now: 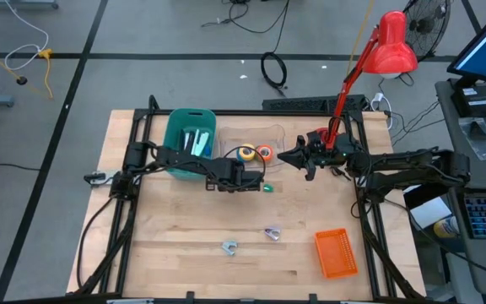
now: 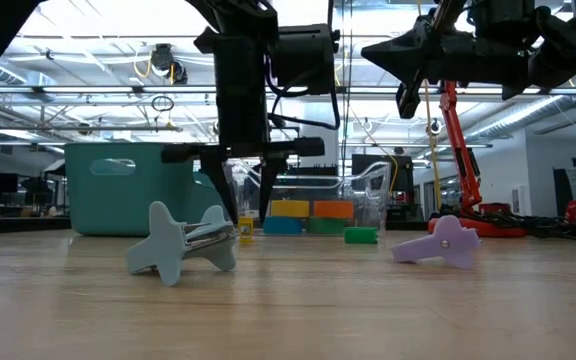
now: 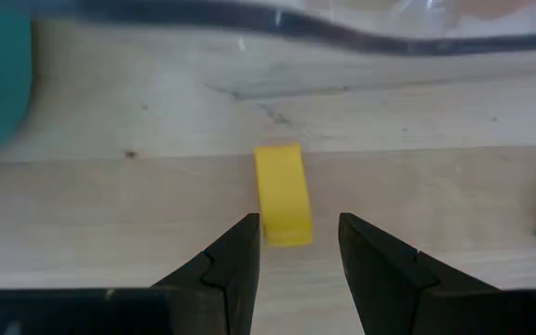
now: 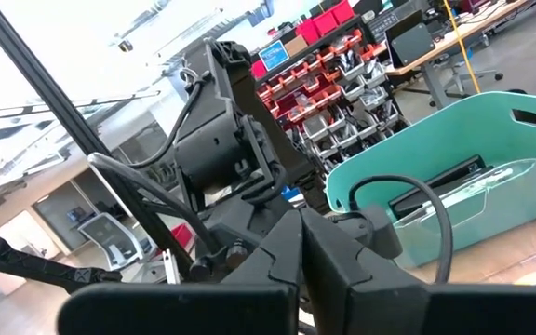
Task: Pick and place Stapler, Stapler remover, tape
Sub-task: Put the yellow stapler remover into the green bin
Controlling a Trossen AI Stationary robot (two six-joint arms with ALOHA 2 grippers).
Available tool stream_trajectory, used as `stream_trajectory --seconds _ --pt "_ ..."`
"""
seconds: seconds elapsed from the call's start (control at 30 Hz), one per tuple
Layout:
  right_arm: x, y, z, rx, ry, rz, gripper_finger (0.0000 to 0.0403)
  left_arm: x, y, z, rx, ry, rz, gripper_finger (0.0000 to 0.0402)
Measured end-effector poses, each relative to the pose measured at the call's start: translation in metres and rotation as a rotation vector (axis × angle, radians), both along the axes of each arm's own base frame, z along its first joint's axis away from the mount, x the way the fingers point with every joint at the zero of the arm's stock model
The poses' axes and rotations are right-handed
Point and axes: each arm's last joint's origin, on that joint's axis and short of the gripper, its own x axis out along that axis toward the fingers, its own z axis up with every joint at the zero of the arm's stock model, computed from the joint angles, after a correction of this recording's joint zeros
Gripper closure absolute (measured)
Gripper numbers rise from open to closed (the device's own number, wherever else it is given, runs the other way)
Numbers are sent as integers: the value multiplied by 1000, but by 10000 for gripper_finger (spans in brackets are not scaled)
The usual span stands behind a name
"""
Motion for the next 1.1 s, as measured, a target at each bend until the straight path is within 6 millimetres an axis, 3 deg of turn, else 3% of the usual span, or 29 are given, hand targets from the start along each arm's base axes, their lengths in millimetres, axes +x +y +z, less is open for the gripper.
stream_trajectory --seconds 1.1 --pt "0 0 0 26 -1 3 399 0 1 0 50 5 -16 252"
